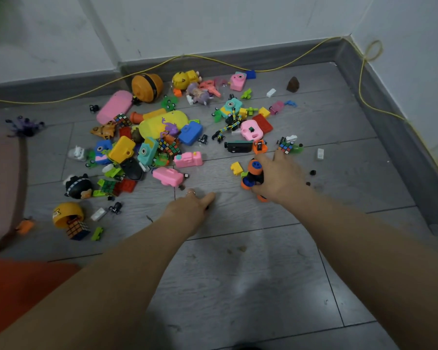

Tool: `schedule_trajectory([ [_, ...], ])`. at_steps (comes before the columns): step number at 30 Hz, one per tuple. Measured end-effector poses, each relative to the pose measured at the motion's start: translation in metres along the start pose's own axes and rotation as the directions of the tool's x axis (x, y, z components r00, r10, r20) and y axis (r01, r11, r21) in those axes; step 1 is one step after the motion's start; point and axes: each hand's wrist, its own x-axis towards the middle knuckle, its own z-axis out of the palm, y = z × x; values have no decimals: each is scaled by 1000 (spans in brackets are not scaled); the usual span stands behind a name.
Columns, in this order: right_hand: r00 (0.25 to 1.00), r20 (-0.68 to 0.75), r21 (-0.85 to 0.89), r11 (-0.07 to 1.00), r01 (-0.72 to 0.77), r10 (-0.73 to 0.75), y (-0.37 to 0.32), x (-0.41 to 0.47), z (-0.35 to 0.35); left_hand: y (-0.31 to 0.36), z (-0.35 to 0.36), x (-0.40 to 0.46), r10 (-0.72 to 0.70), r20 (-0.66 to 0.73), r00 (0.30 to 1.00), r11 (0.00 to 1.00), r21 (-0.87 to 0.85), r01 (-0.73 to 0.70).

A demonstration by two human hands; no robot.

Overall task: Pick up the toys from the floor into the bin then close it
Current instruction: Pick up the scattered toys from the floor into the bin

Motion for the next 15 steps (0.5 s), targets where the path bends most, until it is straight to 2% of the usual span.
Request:
schedule_trajectory([
  [3,1000,-19,53,998,-17,18,3,-3,6,1,3,-1,-1,1,1000,1000,28,1],
  [7,997,73,52,998,-45,41,4,2,9,-1,-3,-6,36,-29,999,999,13,-36],
  [9,993,87,108,991,-85,76,3,2,9,-4,-9,-12,42,-31,999,998,-35,-43],
  [12,985,107,276,947,-161,136,-6,-3,14,-9,-14,-24,44,-45,998,991,-122,-49],
  [13,979,131,374,907,-193,155,-13,-7,14,-14,-15,-29,39,-48,998,989,-144,-46],
  [15,963,200,592,762,-264,178,-32,-10,8,-27,-21,-43,18,-60,998,978,-208,-30],
])
